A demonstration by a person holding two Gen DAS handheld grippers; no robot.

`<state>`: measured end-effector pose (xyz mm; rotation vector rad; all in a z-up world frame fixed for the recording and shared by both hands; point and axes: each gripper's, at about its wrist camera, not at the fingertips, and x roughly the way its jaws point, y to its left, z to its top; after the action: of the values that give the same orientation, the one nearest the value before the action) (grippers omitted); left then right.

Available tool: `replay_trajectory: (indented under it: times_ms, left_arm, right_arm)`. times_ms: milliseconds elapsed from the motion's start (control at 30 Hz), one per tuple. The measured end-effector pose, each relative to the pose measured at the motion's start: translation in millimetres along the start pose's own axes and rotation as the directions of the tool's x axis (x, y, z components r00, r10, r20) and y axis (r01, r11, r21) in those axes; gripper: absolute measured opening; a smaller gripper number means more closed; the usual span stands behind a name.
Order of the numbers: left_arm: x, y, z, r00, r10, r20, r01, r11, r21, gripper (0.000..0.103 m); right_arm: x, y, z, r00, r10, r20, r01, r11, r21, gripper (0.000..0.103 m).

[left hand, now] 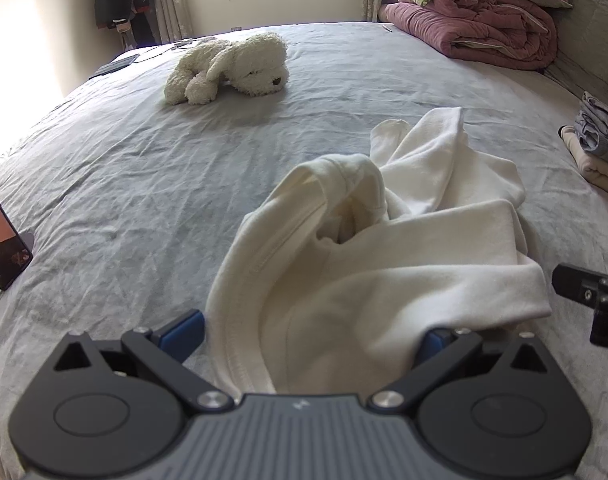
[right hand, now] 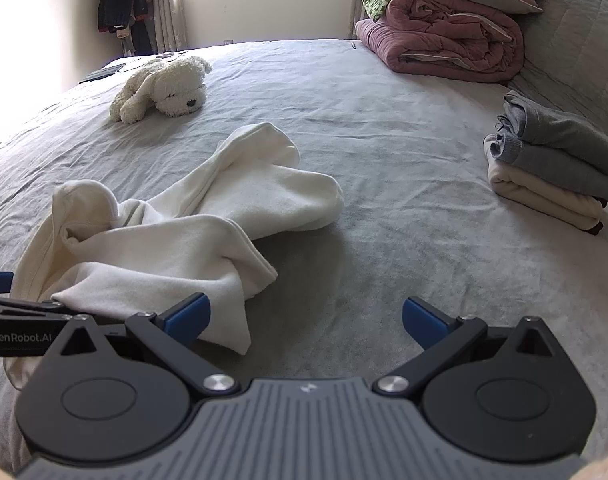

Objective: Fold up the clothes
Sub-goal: 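Lower the right gripper onto the shirt and pinch a fold of fabric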

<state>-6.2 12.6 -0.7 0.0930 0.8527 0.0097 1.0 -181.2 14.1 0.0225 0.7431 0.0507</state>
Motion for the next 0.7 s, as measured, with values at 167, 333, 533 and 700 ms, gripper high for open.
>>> replay_trajectory:
  times_ms: [167,333,533,700]
  left_arm:
    - [-7,12,-7,1.000,-0.018,-0.002,0.018,1.000,0.006,0.103]
    - [-11,24,-13,1.000,-0.021,-0.009,0.021,1.000,0.004,0.103]
    - [-16,41,-19,0.999,-0.030,-0.017,0.030,0.999,-0.016,0.103]
    - [-19,49,-20,0.999,-0.035,-0.013,0.035,0.999,-0.032,0.103]
  right_arm:
    - [0,0,10,0.999,0.007,0.035,-0.008,1.000,0.022,0.103]
    - [11,3,15,0.999,0.015,0.037,-0.017,0.999,0.044,0.103]
    - [31,9,12,0.999,0.036,-0.030,-0.034,0.997,0.066,0.103]
    - [42,14,5,0.997,0.041,-0.073,-0.037,0.997,0.061,0.103]
